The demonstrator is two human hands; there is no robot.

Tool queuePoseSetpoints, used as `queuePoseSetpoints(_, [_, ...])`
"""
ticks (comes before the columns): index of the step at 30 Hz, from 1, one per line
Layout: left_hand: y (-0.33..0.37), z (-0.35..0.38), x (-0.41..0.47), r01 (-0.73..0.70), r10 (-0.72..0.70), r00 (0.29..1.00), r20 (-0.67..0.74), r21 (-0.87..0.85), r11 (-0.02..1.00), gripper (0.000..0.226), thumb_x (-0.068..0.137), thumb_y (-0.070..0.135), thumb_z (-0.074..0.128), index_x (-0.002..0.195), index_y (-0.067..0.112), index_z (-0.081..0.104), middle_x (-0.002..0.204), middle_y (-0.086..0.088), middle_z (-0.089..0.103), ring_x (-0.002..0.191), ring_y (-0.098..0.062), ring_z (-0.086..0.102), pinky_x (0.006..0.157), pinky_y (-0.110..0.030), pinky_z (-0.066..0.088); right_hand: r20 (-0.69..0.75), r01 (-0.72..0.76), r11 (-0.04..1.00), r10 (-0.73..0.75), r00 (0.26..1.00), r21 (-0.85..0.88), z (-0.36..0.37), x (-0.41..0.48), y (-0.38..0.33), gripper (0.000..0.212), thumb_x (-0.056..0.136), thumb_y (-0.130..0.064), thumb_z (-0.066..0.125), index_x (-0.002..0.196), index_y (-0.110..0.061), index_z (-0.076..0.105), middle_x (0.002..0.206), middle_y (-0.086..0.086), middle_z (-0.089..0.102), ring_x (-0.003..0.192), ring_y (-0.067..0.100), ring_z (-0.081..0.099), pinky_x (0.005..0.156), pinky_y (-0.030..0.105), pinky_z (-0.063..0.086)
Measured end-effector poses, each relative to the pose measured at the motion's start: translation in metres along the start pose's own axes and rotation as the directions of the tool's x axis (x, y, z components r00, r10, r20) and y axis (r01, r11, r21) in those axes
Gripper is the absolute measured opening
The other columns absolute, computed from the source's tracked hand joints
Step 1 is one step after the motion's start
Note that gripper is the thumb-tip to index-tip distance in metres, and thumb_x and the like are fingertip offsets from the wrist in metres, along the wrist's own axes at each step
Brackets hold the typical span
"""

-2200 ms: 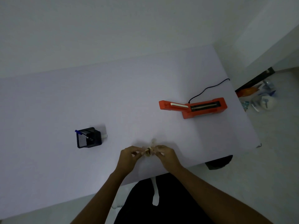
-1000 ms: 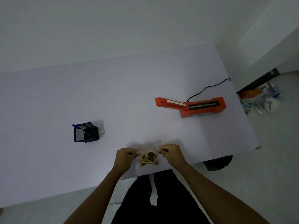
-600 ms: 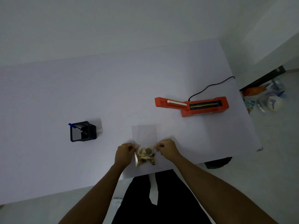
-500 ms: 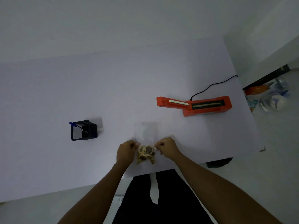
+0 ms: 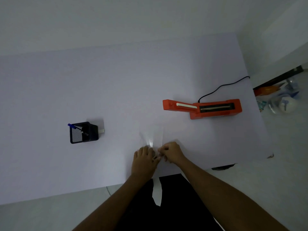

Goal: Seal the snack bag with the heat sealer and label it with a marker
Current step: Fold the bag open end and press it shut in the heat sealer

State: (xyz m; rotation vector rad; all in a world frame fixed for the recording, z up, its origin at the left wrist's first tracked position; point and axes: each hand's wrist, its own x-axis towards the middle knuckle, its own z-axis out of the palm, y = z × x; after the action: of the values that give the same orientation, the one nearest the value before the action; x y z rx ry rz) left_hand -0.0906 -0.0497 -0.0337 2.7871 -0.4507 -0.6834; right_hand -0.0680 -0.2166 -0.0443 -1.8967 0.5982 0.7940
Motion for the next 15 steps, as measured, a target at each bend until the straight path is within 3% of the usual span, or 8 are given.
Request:
queuePoseSetpoints(3, [0.002, -0.002, -0.001, -0.021, 0.02, 1.0, 0.015, 0.051, 0.998, 0.056, 0.087, 0.066, 0.036, 0.113, 0.022, 0.057, 0.122, -0.009, 0.057, 0.109, -0.03, 0.052, 0.09, -0.041, 0.042, -0.232, -0.011, 0.999, 0.019, 0.972, 0.034, 0.001, 0.002, 0.0, 0.034, 0.096, -0.023, 0.058, 0.069, -0.007, 0.07, 0.062, 0.005, 0.068, 0.046, 0.012, 0.06, 0.054, 0.03, 0.056])
queuePoseSetpoints(5, [0.004, -0.005, -0.001, -0.023, 0.019, 0.998, 0.063, 0.064, 0.998, 0.065, 0.084, 0.076, 0.03, 0.121, 0.028, 0.054, 0.131, -0.012, 0.052, 0.117, -0.034, 0.046, 0.095, -0.046, 0.039, -0.354, 0.013, 0.978, 0.062, 0.933, 0.206, 0.0, 0.004, -0.004, 0.037, 0.1, -0.025, 0.051, 0.075, -0.005, 0.07, 0.068, 0.005, 0.07, 0.056, 0.016, 0.063, 0.06, 0.032, 0.056])
queuePoseSetpoints(9, [0.012, -0.008, -0.003, 0.008, -0.028, 0.981, 0.194, 0.101, 0.995, 0.081, 0.078, 0.085, 0.016, 0.142, 0.038, 0.033, 0.151, -0.019, 0.029, 0.137, -0.046, 0.022, 0.111, -0.057, 0.021, -0.181, 0.042, 0.841, 0.067, 0.981, 0.539, 0.0, 0.006, -0.017, 0.043, 0.103, -0.029, 0.047, 0.084, 0.001, 0.072, 0.075, 0.014, 0.074, 0.067, 0.025, 0.071, 0.065, 0.031, 0.056])
queuePoseSetpoints(11, [0.012, -0.007, -0.004, 0.018, -0.041, 0.974, 0.221, 0.104, 0.994, 0.088, 0.075, 0.088, 0.011, 0.146, 0.038, 0.026, 0.156, -0.021, 0.019, 0.14, -0.051, 0.012, 0.113, -0.06, 0.014, -0.053, -0.014, 0.782, 0.06, 0.997, 0.623, 0.001, 0.005, -0.023, 0.046, 0.104, -0.03, 0.045, 0.089, 0.004, 0.072, 0.083, 0.019, 0.075, 0.077, 0.029, 0.073, 0.073, 0.033, 0.058])
queuePoseSetpoints(15, [0.007, -0.004, -0.004, -0.01, -0.014, 0.975, 0.22, 0.11, 0.994, 0.101, 0.067, 0.095, 0.012, 0.149, 0.037, 0.024, 0.158, -0.024, 0.015, 0.141, -0.056, 0.008, 0.111, -0.068, 0.01, 0.134, -0.118, 0.719, 0.035, 0.99, 0.685, 0.012, 0.006, -0.026, 0.047, 0.104, -0.027, 0.042, 0.098, 0.01, 0.07, 0.096, 0.025, 0.075, 0.092, 0.034, 0.074, 0.087, 0.038, 0.059])
